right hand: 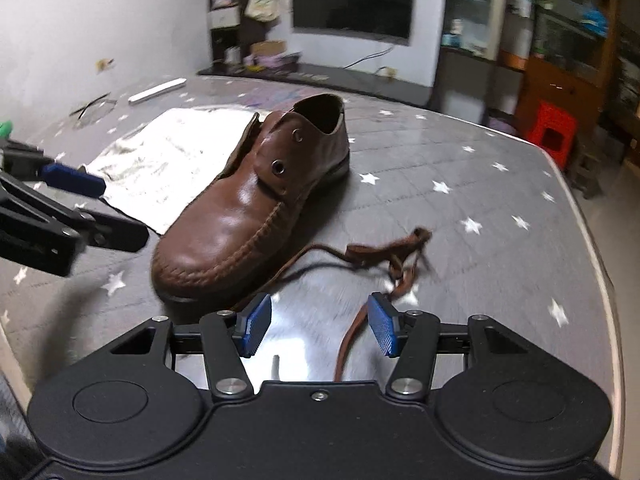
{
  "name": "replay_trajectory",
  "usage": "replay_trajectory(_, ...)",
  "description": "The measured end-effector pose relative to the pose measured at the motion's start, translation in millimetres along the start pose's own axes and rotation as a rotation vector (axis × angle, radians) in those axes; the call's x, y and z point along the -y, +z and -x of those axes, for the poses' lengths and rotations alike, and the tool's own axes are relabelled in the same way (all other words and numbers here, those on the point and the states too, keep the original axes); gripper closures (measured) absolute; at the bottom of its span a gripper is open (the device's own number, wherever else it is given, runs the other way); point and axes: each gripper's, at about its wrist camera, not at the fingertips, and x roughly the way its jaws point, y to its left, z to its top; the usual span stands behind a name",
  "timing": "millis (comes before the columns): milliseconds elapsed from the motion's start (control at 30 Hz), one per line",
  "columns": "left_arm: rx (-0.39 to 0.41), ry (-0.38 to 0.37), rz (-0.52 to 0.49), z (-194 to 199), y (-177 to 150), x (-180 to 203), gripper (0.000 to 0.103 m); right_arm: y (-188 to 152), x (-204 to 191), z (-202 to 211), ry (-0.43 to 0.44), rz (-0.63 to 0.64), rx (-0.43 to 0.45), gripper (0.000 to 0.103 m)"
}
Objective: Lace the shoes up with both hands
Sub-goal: 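Release the lace onto the mattress beside the shoe with the right gripper, then grasp the lace end again with the right gripper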
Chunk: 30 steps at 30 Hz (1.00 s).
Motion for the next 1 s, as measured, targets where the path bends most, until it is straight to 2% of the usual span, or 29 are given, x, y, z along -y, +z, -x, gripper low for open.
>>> replay_trajectory(100,-0.010,0.005,-0.011,-8,9,-3,0.024,13,9,-14,0.036,0.063,-0.019,0.052)
replay_trajectory(167,-0.022,0.005,-0.013,-15,13,-5,0.024,24,11,-30,0.070,0.174,-0.034,0.052)
replay_trajectory(400,-0.055,-0.012,-0.021,-30,22,-9,0.024,42,12,-64,0.232,0.403,-0.133,0.052)
replay_trajectory(567,-0.066,-0.015,-0.023,-38,25,-12,0.024,46,27,-67,0.287,0.376,-0.191,0.054)
replay_trajectory(667,-0.070,-0.011,-0.020,-41,27,-14,0.024,49,37,-69,0.318,0.354,-0.225,0.078)
replay_trajectory(700,-0.070,-0.010,-0.019,-41,27,-15,0.024,50,40,-70,0.328,0.347,-0.237,0.093)
replay_trajectory(733,-0.070,-0.011,-0.020,-42,28,-15,0.024,50,44,-70,0.338,0.340,-0.248,0.100)
replay_trajectory(1000,-0.057,-0.030,-0.049,-42,31,-9,0.024,34,53,-37,0.143,0.323,-0.278,0.100)
